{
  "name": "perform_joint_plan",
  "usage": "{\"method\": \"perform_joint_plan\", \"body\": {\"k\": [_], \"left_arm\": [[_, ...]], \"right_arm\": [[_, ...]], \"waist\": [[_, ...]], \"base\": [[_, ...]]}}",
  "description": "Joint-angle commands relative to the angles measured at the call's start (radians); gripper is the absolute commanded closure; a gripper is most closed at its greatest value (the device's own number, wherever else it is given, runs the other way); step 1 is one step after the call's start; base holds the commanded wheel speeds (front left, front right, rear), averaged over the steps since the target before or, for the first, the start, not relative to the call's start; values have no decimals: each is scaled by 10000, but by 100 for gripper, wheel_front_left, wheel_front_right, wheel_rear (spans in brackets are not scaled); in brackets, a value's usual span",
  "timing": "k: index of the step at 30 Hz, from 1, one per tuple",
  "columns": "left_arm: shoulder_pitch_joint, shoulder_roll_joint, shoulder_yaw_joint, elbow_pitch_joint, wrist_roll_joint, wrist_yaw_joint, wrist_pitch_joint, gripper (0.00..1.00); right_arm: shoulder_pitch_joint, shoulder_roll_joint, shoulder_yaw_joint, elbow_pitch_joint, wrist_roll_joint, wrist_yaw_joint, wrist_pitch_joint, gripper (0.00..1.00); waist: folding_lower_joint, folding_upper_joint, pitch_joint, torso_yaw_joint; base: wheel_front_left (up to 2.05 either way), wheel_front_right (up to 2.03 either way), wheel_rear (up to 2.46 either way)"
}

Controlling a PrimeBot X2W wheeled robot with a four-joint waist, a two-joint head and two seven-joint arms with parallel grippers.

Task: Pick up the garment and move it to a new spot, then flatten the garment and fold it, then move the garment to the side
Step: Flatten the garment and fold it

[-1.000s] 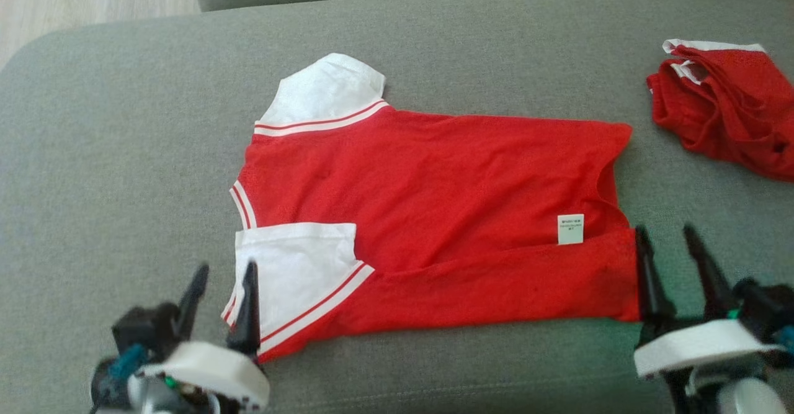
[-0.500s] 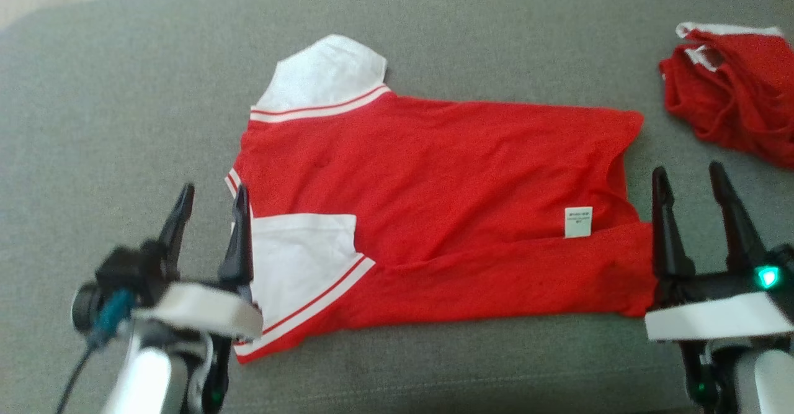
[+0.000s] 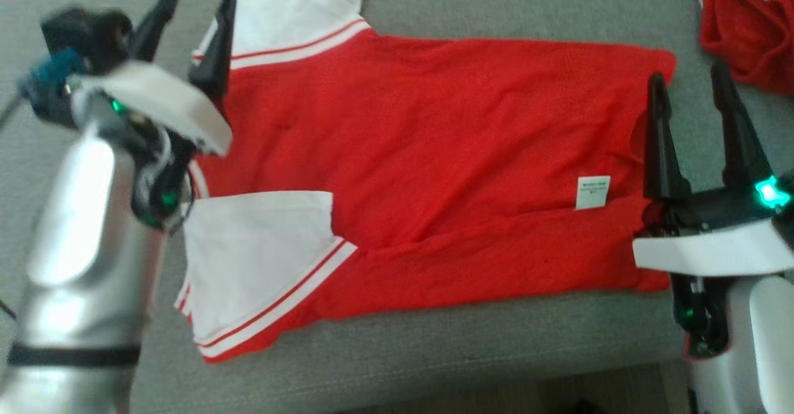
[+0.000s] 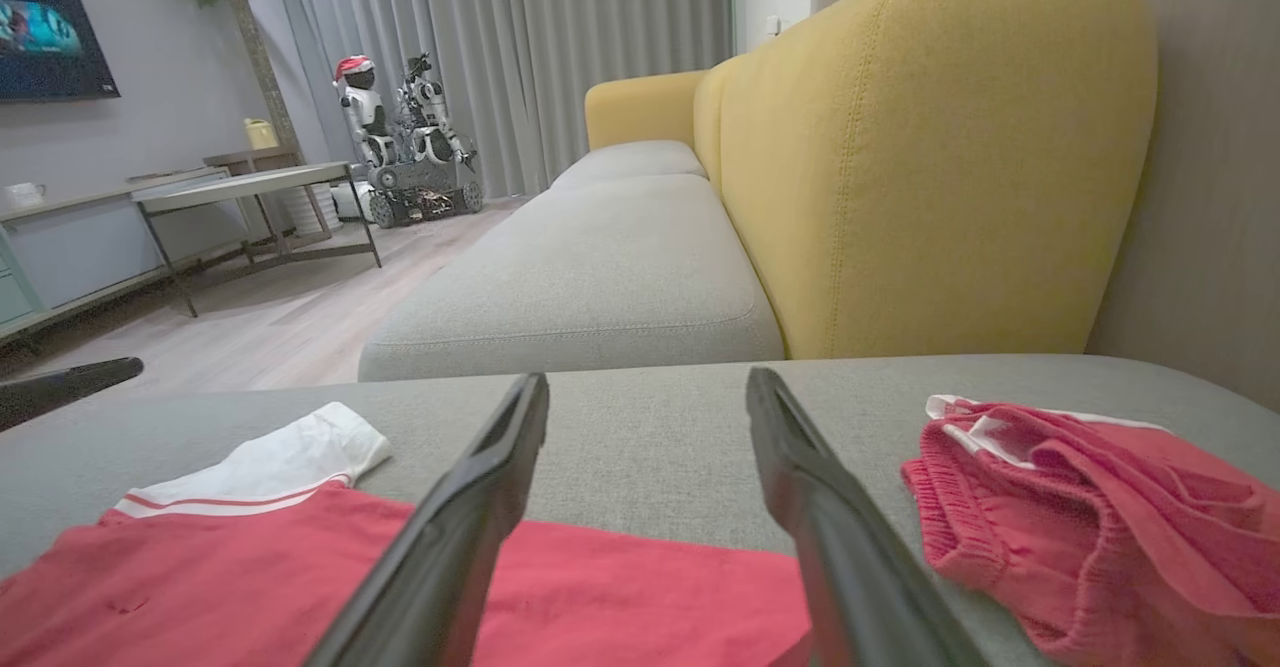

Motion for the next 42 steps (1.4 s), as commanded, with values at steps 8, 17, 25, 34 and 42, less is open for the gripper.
{"method": "perform_joint_plan", "body": {"k": [8, 17, 25, 34, 42], "left_arm": [[-2123, 703, -49, 1798, -498, -479, 267, 0], [-3188, 1074, -708, 4229, -827, -564, 1015, 45], [-3484, 1079, -1538, 4325, -811, -572, 467, 100], [-3977, 871, -1753, 4577, -608, -573, -757, 100], [-4303, 461, -2113, 4860, -644, -574, -1544, 100]], "right_arm": [[-678, 67, 527, 175, 204, -7, -409, 0], [-902, 111, 461, 693, 297, -7, -644, 0], [-1170, -174, -338, 1479, 582, -7, 230, 0], [-2488, -1115, -430, 3204, 1516, -7, 1327, 0], [-3465, -2111, 398, 4529, 2690, -7, 3420, 0]], "waist": [[-3, 0, 974, -866], [-3, 0, 1114, -1077], [-3, 0, 984, -844], [-3, 0, 1077, -498], [-3, 0, 1138, -56]], "base": [[0, 0, 0], [0, 0, 0], [0, 0, 0], [0, 0, 0], [0, 0, 0]]}}
